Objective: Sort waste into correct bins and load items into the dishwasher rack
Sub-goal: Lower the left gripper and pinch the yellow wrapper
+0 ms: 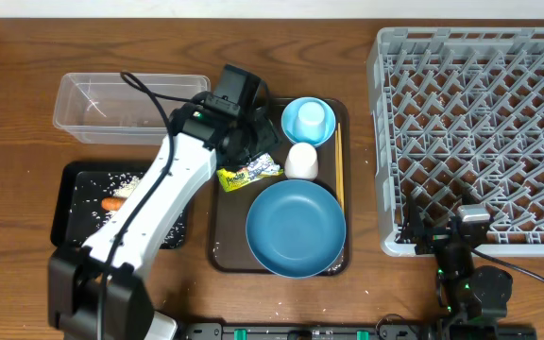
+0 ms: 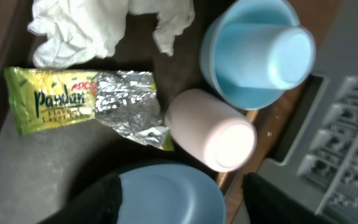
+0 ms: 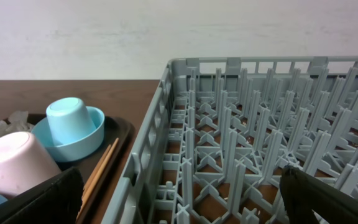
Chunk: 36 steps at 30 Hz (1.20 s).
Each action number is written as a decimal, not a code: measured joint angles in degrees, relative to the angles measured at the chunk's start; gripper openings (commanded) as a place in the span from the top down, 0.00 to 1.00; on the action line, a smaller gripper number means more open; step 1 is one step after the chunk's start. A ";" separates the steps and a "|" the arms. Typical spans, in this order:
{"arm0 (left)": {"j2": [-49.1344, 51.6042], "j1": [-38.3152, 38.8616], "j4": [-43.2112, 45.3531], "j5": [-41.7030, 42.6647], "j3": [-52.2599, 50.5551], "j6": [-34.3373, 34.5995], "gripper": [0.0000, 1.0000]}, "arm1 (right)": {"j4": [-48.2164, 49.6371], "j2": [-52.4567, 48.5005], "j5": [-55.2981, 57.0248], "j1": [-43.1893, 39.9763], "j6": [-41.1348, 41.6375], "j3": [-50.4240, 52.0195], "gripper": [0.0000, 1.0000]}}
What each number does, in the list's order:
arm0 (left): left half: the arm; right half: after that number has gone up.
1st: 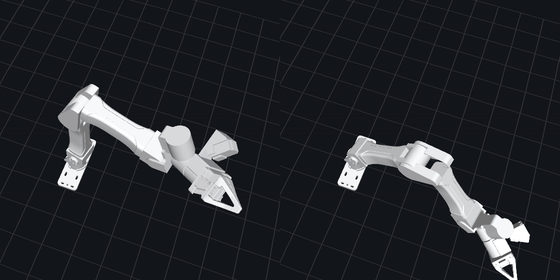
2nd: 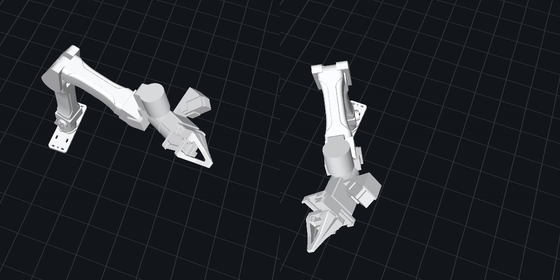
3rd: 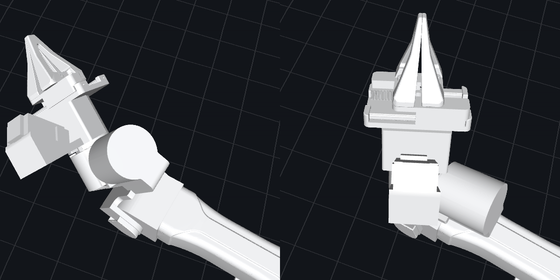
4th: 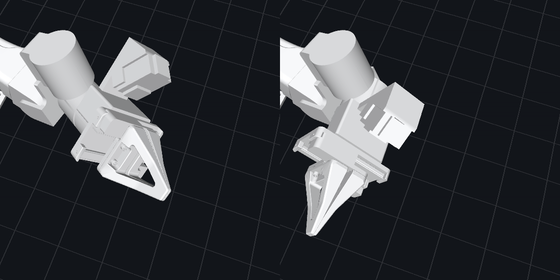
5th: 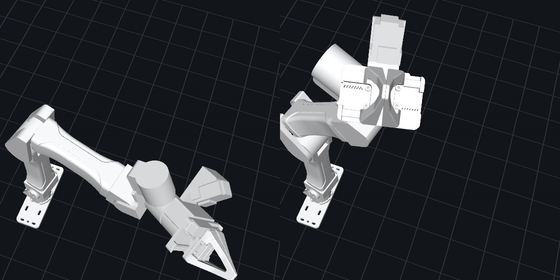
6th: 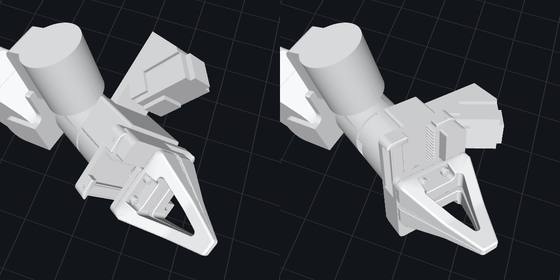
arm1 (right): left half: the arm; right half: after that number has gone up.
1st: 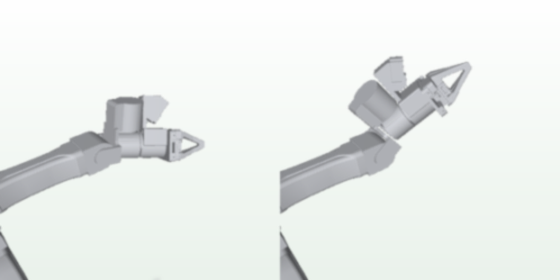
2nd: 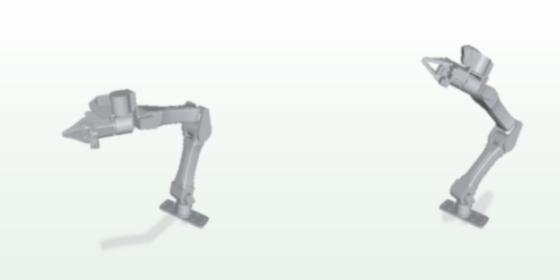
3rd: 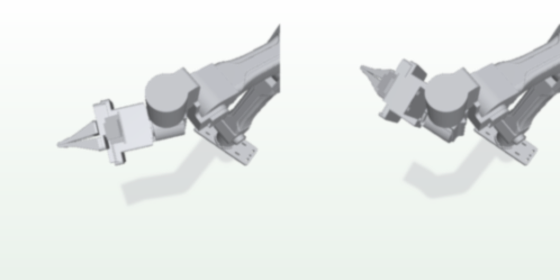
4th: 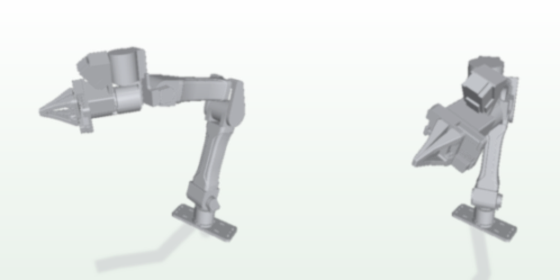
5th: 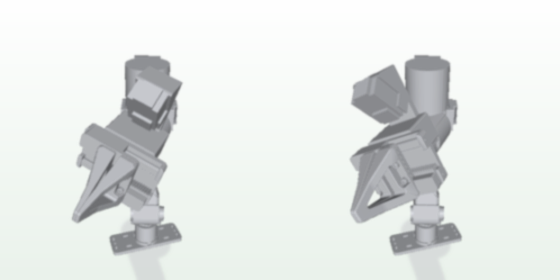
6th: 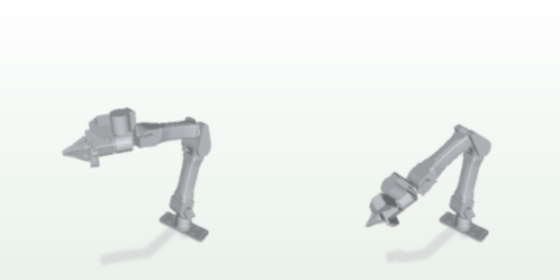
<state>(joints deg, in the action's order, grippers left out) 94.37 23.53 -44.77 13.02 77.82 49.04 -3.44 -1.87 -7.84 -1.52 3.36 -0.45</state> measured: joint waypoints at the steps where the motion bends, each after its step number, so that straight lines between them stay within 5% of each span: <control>1: 1.07 0.00 -0.13 0.02 0.00 0.48 0.29 | 0.02 0.00 0.00 0.00 0.00 0.00 0.02; 10: 12.31 0.00 -0.35 0.37 -0.37 7.19 0.29 | 0.00 0.00 0.00 0.00 0.00 0.00 0.01; 27: 16.35 2.99 3.34 3.02 -0.44 16.41 0.31 | 0.00 0.00 0.00 0.00 0.00 0.00 0.01; 36: 16.44 3.26 3.72 3.19 -0.44 17.46 0.67 | 0.02 0.00 0.02 0.00 0.02 0.00 0.01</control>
<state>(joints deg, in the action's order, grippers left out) 110.80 26.79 -41.06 16.21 77.38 66.50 -3.42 -1.87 -7.81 -1.52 3.38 -0.45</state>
